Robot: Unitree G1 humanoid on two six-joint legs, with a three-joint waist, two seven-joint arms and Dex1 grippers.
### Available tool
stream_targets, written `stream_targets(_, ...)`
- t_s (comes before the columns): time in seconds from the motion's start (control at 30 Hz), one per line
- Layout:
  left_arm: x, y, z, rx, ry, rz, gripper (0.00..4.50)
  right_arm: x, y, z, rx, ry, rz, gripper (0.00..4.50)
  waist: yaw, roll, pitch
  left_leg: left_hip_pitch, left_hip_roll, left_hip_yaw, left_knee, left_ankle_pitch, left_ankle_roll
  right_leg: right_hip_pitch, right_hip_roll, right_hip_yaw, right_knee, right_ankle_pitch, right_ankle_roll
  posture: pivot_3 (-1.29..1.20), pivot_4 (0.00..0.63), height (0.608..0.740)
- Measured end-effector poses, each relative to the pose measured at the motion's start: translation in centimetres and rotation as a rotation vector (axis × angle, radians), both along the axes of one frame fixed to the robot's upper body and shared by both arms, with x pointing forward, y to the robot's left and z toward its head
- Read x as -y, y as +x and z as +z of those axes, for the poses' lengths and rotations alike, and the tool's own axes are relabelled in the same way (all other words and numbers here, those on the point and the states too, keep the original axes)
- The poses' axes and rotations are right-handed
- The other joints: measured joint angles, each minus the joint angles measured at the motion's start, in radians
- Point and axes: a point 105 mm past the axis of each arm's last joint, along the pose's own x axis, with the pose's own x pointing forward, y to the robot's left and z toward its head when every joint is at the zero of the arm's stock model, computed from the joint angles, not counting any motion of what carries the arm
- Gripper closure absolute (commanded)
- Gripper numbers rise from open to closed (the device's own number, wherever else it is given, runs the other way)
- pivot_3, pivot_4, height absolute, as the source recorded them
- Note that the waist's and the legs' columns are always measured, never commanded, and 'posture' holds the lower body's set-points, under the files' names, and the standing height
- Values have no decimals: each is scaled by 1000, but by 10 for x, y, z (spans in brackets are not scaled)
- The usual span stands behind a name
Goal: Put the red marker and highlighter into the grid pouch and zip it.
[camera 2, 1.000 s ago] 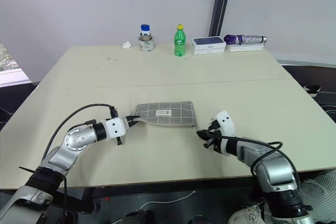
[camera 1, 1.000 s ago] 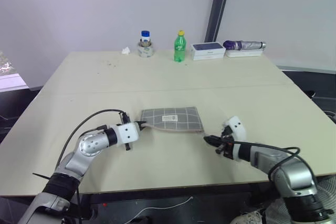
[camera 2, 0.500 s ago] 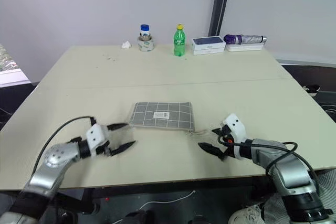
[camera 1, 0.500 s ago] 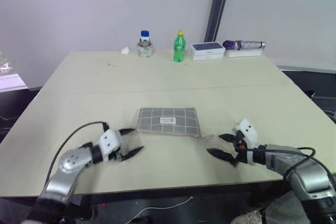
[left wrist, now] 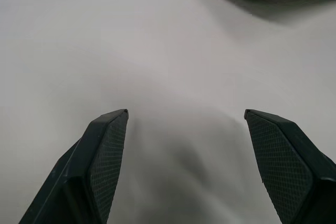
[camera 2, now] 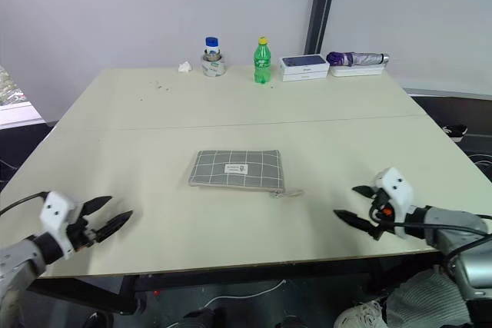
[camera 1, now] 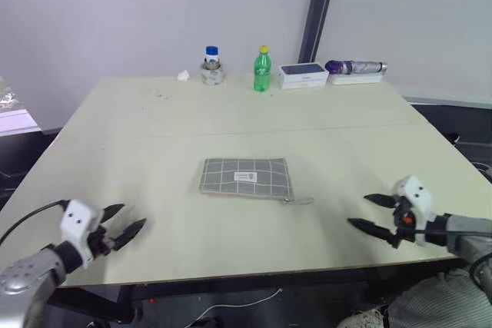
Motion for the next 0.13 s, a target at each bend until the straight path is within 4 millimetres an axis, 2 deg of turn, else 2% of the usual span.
stream_targets(0.13, 0, 7, 8, 35, -9, -12, 762, -4, 7, 7, 42, 3, 9, 42, 7, 0, 0, 5, 0, 0, -2, 0, 0, 4, 0, 0, -1, 0, 0, 0, 150, 740)
